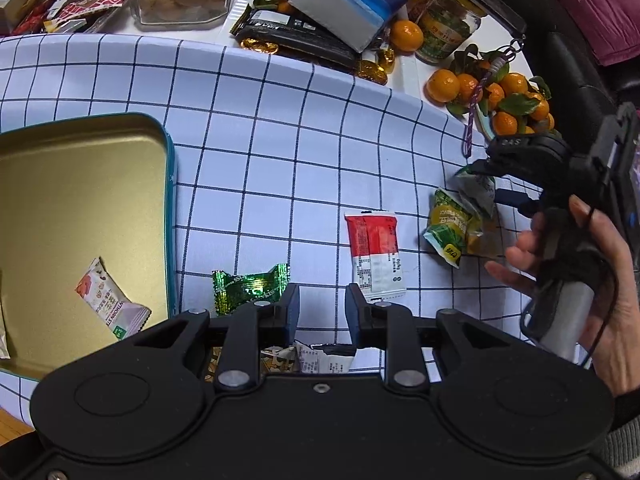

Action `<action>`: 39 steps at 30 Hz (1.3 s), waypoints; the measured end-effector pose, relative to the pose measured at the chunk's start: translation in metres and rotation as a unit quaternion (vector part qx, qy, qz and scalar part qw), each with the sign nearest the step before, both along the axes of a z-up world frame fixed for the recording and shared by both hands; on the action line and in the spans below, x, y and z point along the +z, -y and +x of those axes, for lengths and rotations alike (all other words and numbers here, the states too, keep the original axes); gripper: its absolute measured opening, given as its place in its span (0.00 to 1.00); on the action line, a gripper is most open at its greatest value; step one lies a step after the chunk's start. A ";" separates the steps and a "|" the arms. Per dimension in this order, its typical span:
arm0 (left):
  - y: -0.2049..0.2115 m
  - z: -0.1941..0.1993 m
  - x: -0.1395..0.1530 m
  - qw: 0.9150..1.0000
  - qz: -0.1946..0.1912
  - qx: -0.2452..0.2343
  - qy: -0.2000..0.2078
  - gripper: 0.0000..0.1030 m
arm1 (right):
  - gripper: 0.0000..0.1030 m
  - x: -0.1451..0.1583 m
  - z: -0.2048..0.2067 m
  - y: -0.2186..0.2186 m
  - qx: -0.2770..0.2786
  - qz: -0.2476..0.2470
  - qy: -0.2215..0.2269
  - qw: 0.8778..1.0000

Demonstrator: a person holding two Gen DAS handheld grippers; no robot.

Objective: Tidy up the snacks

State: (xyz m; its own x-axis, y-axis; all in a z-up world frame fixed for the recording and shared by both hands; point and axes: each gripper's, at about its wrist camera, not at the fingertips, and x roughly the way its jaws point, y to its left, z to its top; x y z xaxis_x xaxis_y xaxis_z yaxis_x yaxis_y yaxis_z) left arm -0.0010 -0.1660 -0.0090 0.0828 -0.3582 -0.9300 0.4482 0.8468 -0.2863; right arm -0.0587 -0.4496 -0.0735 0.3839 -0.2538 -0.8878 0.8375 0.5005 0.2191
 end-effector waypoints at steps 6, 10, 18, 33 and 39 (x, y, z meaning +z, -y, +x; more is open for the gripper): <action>0.003 -0.002 -0.006 1.000 0.013 -0.004 0.000 0.33 | 0.38 0.001 -0.014 -0.007 0.012 0.020 -0.012 1.000; 0.007 -0.006 -0.008 1.000 0.013 -0.012 -0.001 0.33 | 0.37 0.002 -0.030 -0.009 0.015 0.044 -0.024 0.999; 0.011 -0.012 -0.008 0.999 0.015 -0.028 0.006 0.33 | 0.37 0.003 -0.070 -0.008 -0.002 0.100 -0.037 0.994; 0.019 -0.017 -0.010 0.999 0.008 -0.050 0.006 0.33 | 0.39 0.004 -0.120 -0.016 -0.069 0.079 -0.045 0.993; 0.022 -0.020 -0.011 0.998 0.008 -0.057 0.009 0.33 | 0.41 0.003 -0.121 -0.012 -0.076 0.095 -0.035 0.992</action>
State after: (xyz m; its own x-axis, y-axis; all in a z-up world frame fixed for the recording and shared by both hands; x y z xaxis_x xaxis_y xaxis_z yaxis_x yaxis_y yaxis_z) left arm -0.0211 -0.1883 -0.0203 0.0589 -0.3508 -0.9346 0.5472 0.7944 -0.2637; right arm -0.1800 -0.4377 -0.0701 0.2893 -0.1296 -0.9484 0.9165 0.3236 0.2354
